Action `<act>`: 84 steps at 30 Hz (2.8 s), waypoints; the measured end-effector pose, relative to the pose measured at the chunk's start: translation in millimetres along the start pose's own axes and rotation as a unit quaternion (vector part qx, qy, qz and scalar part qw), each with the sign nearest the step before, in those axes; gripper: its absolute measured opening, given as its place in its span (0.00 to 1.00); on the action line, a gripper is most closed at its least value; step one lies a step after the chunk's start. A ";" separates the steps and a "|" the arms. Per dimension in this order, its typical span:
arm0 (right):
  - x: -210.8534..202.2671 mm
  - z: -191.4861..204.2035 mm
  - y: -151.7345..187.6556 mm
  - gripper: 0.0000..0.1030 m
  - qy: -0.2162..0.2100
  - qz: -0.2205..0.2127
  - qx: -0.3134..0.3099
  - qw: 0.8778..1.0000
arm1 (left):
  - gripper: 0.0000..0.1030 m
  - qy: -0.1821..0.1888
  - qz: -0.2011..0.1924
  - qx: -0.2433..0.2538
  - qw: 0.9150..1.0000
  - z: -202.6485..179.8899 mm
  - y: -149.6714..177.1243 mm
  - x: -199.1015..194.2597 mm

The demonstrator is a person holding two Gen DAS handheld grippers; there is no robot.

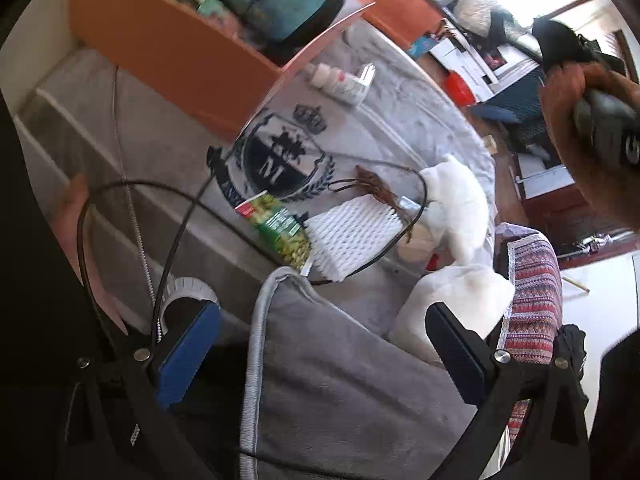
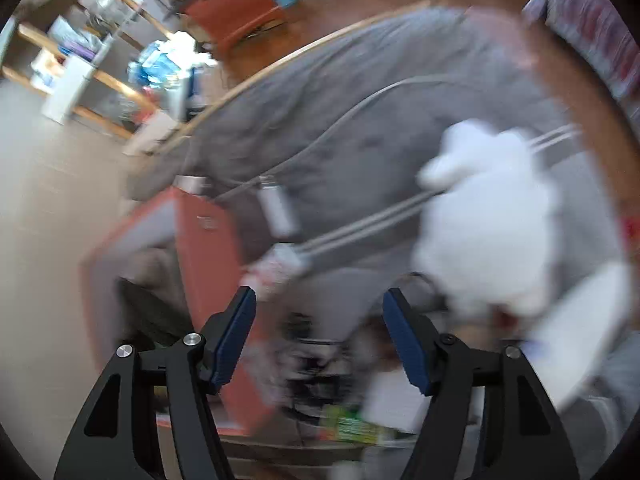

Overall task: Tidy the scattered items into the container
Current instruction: 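Grasp the white pill bottle with the right gripper, then drop the white bottle into the pink box from the right gripper, then grasp the white plastic screw-tipped part with the left gripper, then carry the white part into the pink box and open the left gripper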

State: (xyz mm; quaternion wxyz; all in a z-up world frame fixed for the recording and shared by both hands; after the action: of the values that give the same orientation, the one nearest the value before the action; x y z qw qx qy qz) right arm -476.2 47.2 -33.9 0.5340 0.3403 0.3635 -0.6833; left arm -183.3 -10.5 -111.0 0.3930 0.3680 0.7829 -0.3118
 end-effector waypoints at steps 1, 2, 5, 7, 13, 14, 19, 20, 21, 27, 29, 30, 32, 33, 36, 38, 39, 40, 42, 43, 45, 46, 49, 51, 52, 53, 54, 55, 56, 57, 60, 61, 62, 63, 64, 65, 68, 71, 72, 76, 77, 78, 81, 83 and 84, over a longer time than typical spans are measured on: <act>17.3 11.0 2.9 0.64 -0.045 0.034 0.005 0.998 | 1.00 0.000 0.000 -0.002 1.000 0.2 -0.1 -1.9; 37.3 18.8 6.0 0.64 -0.078 0.067 0.016 0.995 | 1.00 0.000 -0.002 -0.005 1.000 0.4 -1.2 -2.4; 98.1 21.8 9.9 0.62 -0.086 0.128 0.039 0.987 | 1.00 -0.005 -0.010 -0.010 1.000 1.4 -6.5 -3.0; 138.6 12.1 9.7 0.61 -0.077 0.153 0.073 0.983 | 1.00 -0.018 -0.006 -0.026 0.999 9.7 -9.1 1.2; 190.8 -20.4 9.6 0.42 -0.095 0.135 0.145 0.976 | 0.96 -0.041 0.029 -0.031 0.998 20.8 -6.1 17.1; 184.1 -25.0 10.8 0.42 -0.091 0.126 0.143 0.977 | 0.96 -0.043 0.033 -0.024 0.998 19.1 -3.1 18.4; 113.5 -26.6 9.8 0.42 -0.064 0.093 0.075 0.991 | 0.96 -0.024 0.054 0.012 0.998 2.0 12.9 20.9; 93.2 -14.8 6.9 0.42 -0.075 0.085 0.058 0.992 | 0.96 -0.024 0.050 0.018 0.998 -0.2 13.5 18.9; 73.6 1.5 3.7 0.42 -0.086 0.077 0.035 0.993 | 0.96 -0.023 0.045 0.024 0.998 -2.2 13.6 16.7; -7.7 147.7 -6.8 0.90 -0.164 0.031 -0.102 0.981 | 0.96 -0.033 0.022 0.016 0.999 6.9 1.8 10.5; -25.4 171.7 -8.6 0.95 -0.139 -0.016 -0.136 0.981 | 0.96 -0.039 0.015 0.009 0.999 12.7 -4.0 10.4; -35.0 176.7 -9.5 0.95 -0.123 -0.041 -0.153 0.980 | 0.96 -0.043 0.012 0.008 0.999 14.6 -6.1 9.8; -53.6 175.5 -5.3 0.95 -0.103 -0.071 -0.184 0.975 | 0.96 -0.049 0.008 0.016 0.999 14.7 -5.9 10.6; -60.2 169.0 -0.8 0.95 -0.105 -0.075 -0.189 0.974 | 0.96 -0.050 0.007 0.023 0.998 13.2 -4.4 11.2; -79.2 119.3 23.0 0.94 -0.124 -0.073 -0.178 0.973 | 0.96 -0.054 0.004 0.058 0.997 2.9 3.9 13.6; -90.3 71.9 36.3 0.94 -0.141 -0.077 -0.153 0.975 | 0.96 -0.057 0.000 0.086 0.995 -5.8 9.8 14.7; -97.4 43.6 43.1 0.94 -0.152 -0.084 -0.131 0.976 | 0.96 -0.060 -0.005 0.098 0.993 -9.0 11.8 15.0; -105.1 9.8 47.9 0.94 -0.172 -0.095 -0.095 0.976 | 0.96 -0.065 -0.010 0.112 0.992 -12.3 13.9 15.2; -117.5 -50.0 55.9 0.94 -0.221 -0.114 -0.020 0.968 | 0.96 -0.072 -0.013 0.131 0.989 -16.3 15.8 15.2; -121.4 -81.7 60.0 0.94 -0.250 -0.125 0.019 0.960 | 0.96 -0.075 -0.010 0.132 0.988 -17.2 15.7 14.1; -124.4 -134.3 67.5 0.94 -0.289 -0.147 0.073 0.943 | 0.96 -0.071 -0.002 0.116 0.991 -19.9 10.0 7.6; -122.1 -159.6 71.4 0.94 -0.300 -0.156 0.094 0.936 | 0.96 -0.066 -0.006 0.098 0.993 -23.2 2.3 0.0; -105.9 -219.3 72.0 0.93 -0.300 -0.156 0.168 0.926 | 0.96 -0.074 -0.057 0.082 0.992 -48.3 -30.6 -22.9; -106.5 -230.9 58.2 0.93 -0.342 -0.152 0.193 0.907 | 0.99 -0.095 -0.093 0.103 0.986 -78.9 -61.5 -24.1; -110.9 -230.2 48.3 0.93 -0.353 -0.159 0.186 0.903 | 1.00 -0.111 -0.105 0.112 0.982 -96.6 -83.4 -16.0; -114.6 -229.1 38.6 0.93 -0.352 -0.169 0.172 0.905 | 1.00 -0.130 -0.116 0.111 0.978 -108.2 -103.6 -5.8; -115.3 -227.4 31.4 0.93 -0.341 -0.178 0.153 0.910 | 1.00 -0.157 -0.130 0.109 0.973 -118.0 -128.4 8.6; -113.7 -226.3 26.5 0.93 -0.327 -0.181 0.137 0.918 | 1.00 -0.192 -0.129 0.103 0.967 -123.1 -152.9 27.9; -109.5 -226.7 24.0 0.93 -0.316 -0.177 0.129 0.923 | 1.00 -0.216 -0.116 0.093 0.965 -125.3 -173.8 47.7; -105.2 -228.0 22.2 0.93 -0.311 -0.172 0.128 0.926 | 0.99 -0.221 -0.109 0.086 0.965 -128.3 -193.8 66.2; -107.1 -234.5 19.4 0.93 -0.345 -0.169 0.149 0.911 | 0.98 -0.274 -0.100 0.121 0.949 -130.5 -249.6 116.6; -109.0 -236.1 17.9 0.93 -0.356 -0.169 0.155 0.906 | 0.97 -0.300 -0.097 0.139 0.939 -125.6 -267.5 132.3; -109.6 -238.5 16.7 0.93 -0.366 -0.170 0.161 0.901 | 0.96 -0.312 -0.098 0.148 0.933 -120.4 -281.3 144.0; -109.0 -240.3 16.0 0.93 -0.373 -0.169 0.165 0.897 | 0.96 -0.320 -0.094 0.152 0.930 -113.9 -293.1 155.8; -108.1 -240.9 14.5 0.93 -0.380 -0.168 0.167 0.894 | 0.96 -0.326 -0.082 0.152 0.929 -105.3 -303.5 170.1; -107.5 -241.3 13.1 0.93 -0.384 -0.167 0.167 0.892 | 0.97 -0.331 -0.069 0.151 0.929 -97.3 -311.1 183.7; -102.3 -236.5 10.3 0.93 -0.380 -0.163 0.155 0.897 | 0.96 -0.361 -0.099 0.222 0.900 -106.7 -326.0 206.5; -98.8 -231.6 12.3 0.93 -0.377 -0.153 0.143 0.902 | 0.13 -0.290 -0.003 0.295 0.910 -121.9 -311.8 247.3; -99.2 -233.3 14.4 0.93 -0.377 -0.153 0.142 0.902 | 0.11 -0.287 -0.002 0.291 0.913 -120.4 -312.6 246.1; -103.7 -239.4 17.8 0.93 -0.395 -0.155 0.157 0.892 | 0.09 -0.267 0.028 0.241 0.933 -104.8 -318.5 234.3; -105.1 -241.3 18.3 0.93 -0.401 -0.156 0.163 0.888 | 0.09 -0.261 0.035 0.234 0.936 -102.4 -318.3 232.0; -106.4 -243.0 18.8 0.93 -0.405 -0.157 0.168 0.885 | 0.09 -0.253 0.041 0.227 0.940 -99.9 -318.9 228.6; -110.3 -247.6 19.2 0.93 -0.423 -0.159 0.186 0.873 | 0.10 -0.230 0.058 0.222 0.946 -99.4 -320.8 221.8; -110.9 -249.4 20.0 0.93 -0.432 -0.158 0.193 0.867 | 0.15 -0.248 0.059 0.230 0.939 -97.7 -327.5 222.2; -110.3 -249.4 20.1 0.93 -0.433 -0.156 0.194 0.866 | 0.19 -0.265 0.056 0.235 0.933 -97.8 -331.1 223.0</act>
State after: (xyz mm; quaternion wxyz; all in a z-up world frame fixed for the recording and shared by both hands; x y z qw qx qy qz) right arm -415.5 311.6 -68.1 0.4473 0.0459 0.0042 -0.8932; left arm -586.7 -37.7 -185.0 0.5053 0.3971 0.5326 -0.5508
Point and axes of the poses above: each gripper's, at about its wrist camera, not at the fingertips, and x roughly the way its jaws point, z to its left, y to its underside, the point moved 9 cm from there along x, roughly the way its jaws point, and after that the axes turned 1 degree about x, right-handed, at the moved point
